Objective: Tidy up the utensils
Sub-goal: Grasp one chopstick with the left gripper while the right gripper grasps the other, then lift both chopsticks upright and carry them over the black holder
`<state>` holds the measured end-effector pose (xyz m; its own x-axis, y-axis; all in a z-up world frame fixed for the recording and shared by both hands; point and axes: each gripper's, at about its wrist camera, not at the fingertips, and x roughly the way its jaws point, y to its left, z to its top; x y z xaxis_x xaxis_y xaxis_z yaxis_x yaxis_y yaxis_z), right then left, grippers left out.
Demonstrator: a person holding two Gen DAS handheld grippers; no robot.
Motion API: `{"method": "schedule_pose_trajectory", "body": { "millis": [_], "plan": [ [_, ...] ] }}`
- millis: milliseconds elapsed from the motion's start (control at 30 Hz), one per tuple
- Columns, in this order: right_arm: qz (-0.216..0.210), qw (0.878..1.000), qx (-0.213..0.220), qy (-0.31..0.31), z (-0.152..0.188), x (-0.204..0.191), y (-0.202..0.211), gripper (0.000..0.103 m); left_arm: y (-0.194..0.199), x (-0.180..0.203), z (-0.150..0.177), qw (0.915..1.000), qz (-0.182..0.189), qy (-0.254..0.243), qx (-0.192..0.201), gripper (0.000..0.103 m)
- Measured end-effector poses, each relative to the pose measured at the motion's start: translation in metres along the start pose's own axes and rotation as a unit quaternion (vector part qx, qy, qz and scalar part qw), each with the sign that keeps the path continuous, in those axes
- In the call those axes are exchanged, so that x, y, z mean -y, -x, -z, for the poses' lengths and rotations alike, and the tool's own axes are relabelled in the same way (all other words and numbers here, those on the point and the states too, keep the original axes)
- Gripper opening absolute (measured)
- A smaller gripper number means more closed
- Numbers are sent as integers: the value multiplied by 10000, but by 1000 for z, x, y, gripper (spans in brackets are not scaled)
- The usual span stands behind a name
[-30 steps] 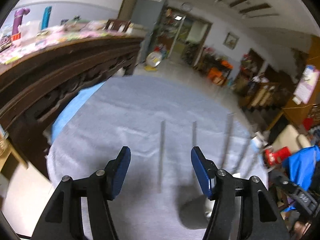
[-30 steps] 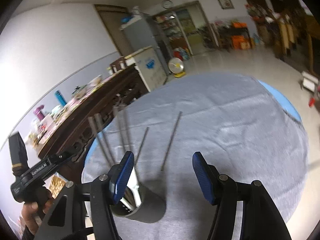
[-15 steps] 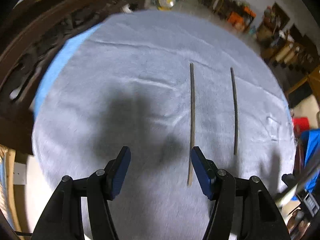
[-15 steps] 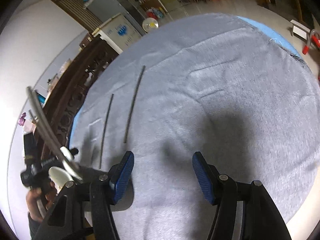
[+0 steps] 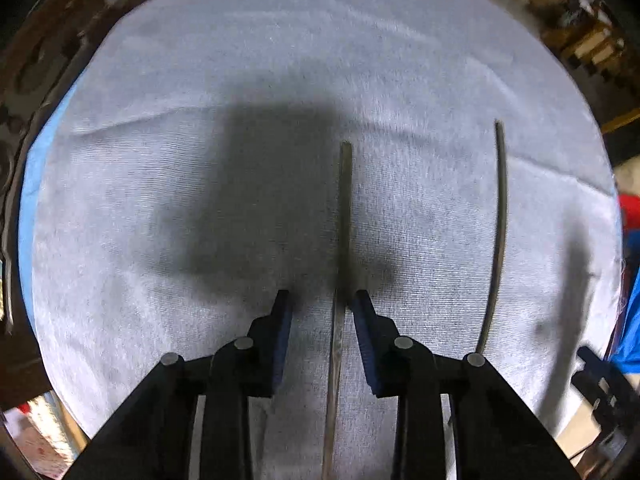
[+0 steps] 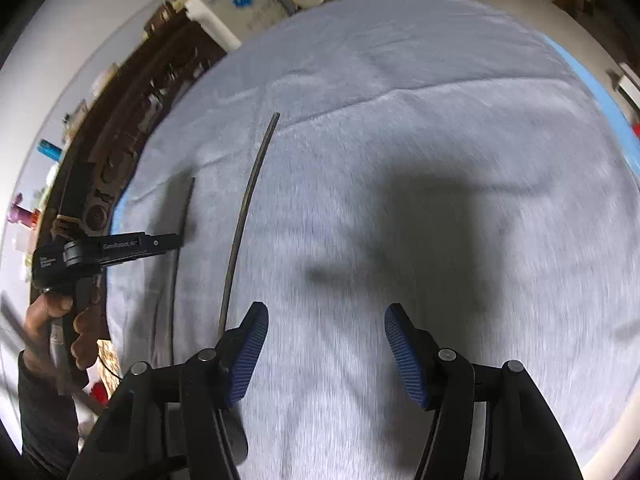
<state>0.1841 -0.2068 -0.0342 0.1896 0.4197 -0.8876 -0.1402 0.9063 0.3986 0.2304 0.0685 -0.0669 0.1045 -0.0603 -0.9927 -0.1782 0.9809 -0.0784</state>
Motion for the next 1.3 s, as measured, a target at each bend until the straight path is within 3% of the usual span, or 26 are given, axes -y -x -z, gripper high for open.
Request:
{"method": "schedule_pose_trajectory", "body": {
  "millis": [67,100,133,200,333,533,700,767,900,1100,1300],
  "plan": [
    [95,9997,-197,68,-21,-6,-11,64,-3,5,-4,9998,-7,-176,-120,31],
    [175,9993,-292,143,-31,-11,-17,64,-4,8,-4,9994,-156,-276,-108,21],
    [243,9989,-358,198,-39,-16,-23,63,-4,11,-4,9986,-300,-413,-128,16],
    [261,9972,-636,284,-57,-29,-37,56,-6,13,-5,9971,-219,-669,-297,8],
    [311,9940,-966,402,-81,-55,-58,54,-9,7,-7,9941,-31,-930,-563,7],
    [575,9871,-1391,544,-104,-85,-92,48,-9,-7,-6,9912,8,-1170,-617,7],
    [1032,9805,-1561,600,-115,-100,-112,37,-6,-9,1,9904,-37,-1246,-595,7],
    [1079,9791,-1618,603,-119,-105,-117,27,-6,-8,2,9900,-65,-1282,-593,7],
    [1712,9625,-1787,1109,-122,-131,-134,13,-4,6,-1,9885,-163,-1377,-604,7],
    [2161,9327,-2131,1948,-115,-140,-143,7,-1,9,1,9848,-211,-1595,-652,7],
    [2092,9313,-2273,1930,-123,-137,-149,7,-3,21,-5,9830,-382,-1683,-633,7]
  ]
}}
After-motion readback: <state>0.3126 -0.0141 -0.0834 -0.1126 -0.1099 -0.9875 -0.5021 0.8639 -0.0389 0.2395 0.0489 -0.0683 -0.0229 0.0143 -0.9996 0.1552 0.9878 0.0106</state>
